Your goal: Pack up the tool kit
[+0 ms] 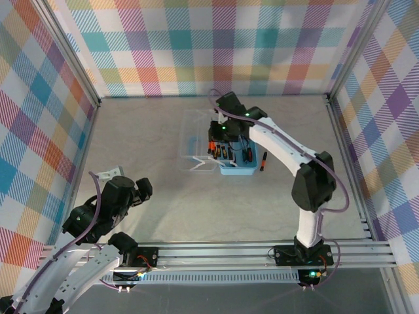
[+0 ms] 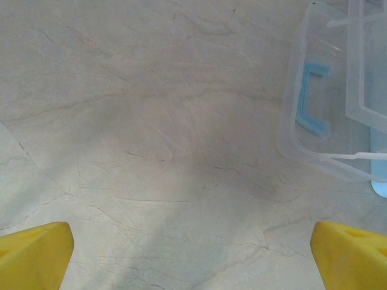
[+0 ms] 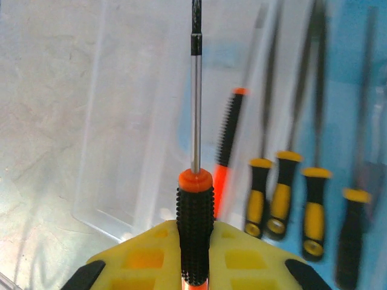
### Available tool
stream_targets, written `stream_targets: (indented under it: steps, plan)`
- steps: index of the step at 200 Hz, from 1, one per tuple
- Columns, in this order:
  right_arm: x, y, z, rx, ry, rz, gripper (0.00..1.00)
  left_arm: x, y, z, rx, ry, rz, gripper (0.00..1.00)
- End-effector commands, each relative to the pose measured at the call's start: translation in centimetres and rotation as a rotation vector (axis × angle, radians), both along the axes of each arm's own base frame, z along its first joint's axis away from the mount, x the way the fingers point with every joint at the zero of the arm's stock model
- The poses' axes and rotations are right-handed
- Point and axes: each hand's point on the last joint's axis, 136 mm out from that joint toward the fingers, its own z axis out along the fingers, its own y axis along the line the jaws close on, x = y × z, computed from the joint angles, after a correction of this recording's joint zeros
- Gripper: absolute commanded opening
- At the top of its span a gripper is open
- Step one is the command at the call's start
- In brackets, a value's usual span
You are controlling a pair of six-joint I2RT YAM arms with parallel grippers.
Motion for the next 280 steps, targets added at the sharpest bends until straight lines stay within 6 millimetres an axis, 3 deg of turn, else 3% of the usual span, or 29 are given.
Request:
stream_targets:
  steps: [1, 55, 112, 149, 216, 251, 280]
  plan:
    - [0.3, 1.2, 0.4, 0.012, 0.024, -0.002, 0.15, -0.1, 0.1, 0.2, -0.003, -0.012, -0.003, 1.0]
    - [1.5, 3.4, -1.5, 0.032, 0.07, 0.022, 0.15, -0.1, 0.3, 0.1, 0.005, -0.013, 0.006, 1.0]
    - [2.6, 4.1, -3.5, 0.008, 0.109, 0.013, 0.15, -0.1, 0.2, 0.0, 0.004, -0.01, 0.003, 1.0]
    - [2.8, 4.5, -4.1, 0.017, 0.132, -0.006, 0.21, -0.1, 0.2, 0.0, 0.007, -0.006, 0.006, 1.0]
    - [2.8, 4.5, -2.3, 0.044, 0.107, -0.007, 0.29, 0.0, -0.1, -0.2, 0.005, 0.002, -0.006, 1.0]
    - [2.6, 3.9, 0.8, 0.059, 0.044, -0.004, 0.29, 0.0, -0.1, -0.3, 0.007, 0.004, -0.007, 1.0]
    - [2.3, 2.3, 3.6, 0.029, -0.035, -0.017, 0.29, 0.1, -0.1, -0.2, 0.007, 0.004, -0.007, 1.0]
